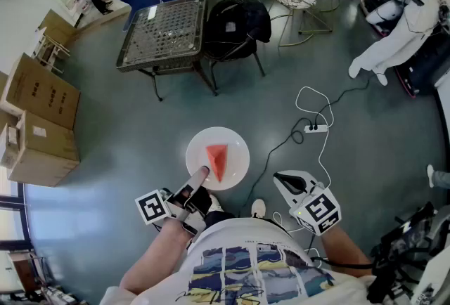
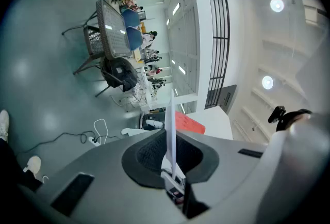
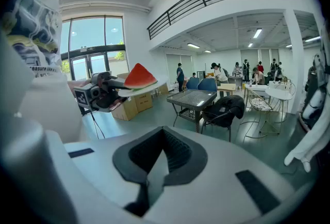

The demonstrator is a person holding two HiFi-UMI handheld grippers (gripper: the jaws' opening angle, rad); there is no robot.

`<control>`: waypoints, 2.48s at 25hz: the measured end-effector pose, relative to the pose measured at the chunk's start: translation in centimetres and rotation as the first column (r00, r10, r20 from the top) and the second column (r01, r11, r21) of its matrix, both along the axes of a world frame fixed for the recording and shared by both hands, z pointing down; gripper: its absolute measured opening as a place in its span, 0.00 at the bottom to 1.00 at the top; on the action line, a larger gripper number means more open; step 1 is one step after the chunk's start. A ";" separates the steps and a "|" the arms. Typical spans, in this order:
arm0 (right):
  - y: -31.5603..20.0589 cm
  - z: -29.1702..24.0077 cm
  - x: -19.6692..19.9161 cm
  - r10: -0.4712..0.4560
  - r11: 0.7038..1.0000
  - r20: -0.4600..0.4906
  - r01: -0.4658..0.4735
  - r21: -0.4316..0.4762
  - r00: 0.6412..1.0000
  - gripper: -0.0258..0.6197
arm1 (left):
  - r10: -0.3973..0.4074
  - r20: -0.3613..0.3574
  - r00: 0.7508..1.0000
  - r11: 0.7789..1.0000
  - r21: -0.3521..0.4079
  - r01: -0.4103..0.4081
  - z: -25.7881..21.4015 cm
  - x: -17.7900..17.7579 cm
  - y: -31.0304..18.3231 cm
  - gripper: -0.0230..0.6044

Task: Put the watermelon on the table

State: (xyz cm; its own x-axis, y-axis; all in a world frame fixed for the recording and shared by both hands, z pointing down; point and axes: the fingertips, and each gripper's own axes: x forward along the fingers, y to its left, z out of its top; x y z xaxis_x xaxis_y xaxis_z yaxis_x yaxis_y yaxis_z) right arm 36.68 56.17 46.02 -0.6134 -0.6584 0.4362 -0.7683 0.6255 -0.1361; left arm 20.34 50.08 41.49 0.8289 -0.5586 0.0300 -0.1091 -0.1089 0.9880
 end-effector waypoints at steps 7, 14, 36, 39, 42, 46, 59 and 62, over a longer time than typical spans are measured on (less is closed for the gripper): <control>0.3 -0.4 -2.1 -0.076 0.997 0.011 0.076 0.020 0.997 0.05 | -0.072 0.017 0.997 0.997 -0.001 0.072 -0.3 -2.4 1.5 0.08; -4.6 0.4 -7.7 -0.167 0.986 0.002 0.167 0.020 0.986 0.06 | -0.167 0.000 0.986 0.986 -0.007 0.167 0.7 -8.3 -2.0 0.08; -30.4 -3.5 -31.6 -0.240 0.964 -0.024 0.241 0.108 0.970 0.13 | -0.256 -0.036 0.966 0.966 0.028 0.257 2.2 -31.4 -27.1 0.08; -35.2 -3.0 -32.1 -0.254 0.961 -0.022 0.255 0.106 0.967 0.14 | -0.266 -0.031 0.964 0.964 0.019 0.266 2.7 -32.0 -31.5 0.08; -40.9 -3.1 -32.5 -0.277 0.954 -0.016 0.277 0.115 0.961 0.15 | -0.282 -0.036 0.959 0.959 0.007 0.282 3.0 -32.0 -36.5 0.08; -49.2 -3.5 -31.7 -0.303 0.945 -0.020 0.303 0.121 0.953 0.15 | -0.298 -0.014 0.955 0.955 -0.002 0.298 3.6 -31.6 -44.5 0.08; -66.7 -2.4 -29.1 -0.272 0.959 -0.042 0.274 0.072 0.961 0.15 | -0.361 0.037 0.932 0.932 -0.004 0.362 8.8 -34.5 -67.0 0.08; -70.7 -1.7 -30.0 -0.237 0.969 -0.047 0.239 0.054 0.970 0.15 | -0.346 0.036 0.937 0.938 -0.008 0.347 11.1 -35.9 -72.6 0.08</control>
State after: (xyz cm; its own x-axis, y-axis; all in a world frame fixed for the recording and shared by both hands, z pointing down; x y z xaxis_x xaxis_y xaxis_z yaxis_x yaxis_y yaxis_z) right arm 6.64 -14.50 44.35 -0.7384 -0.5209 0.4283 -0.6004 0.7970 -0.0657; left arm -15.59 -22.53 52.59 0.5823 -0.8105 0.0639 -0.1704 -0.0448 0.9844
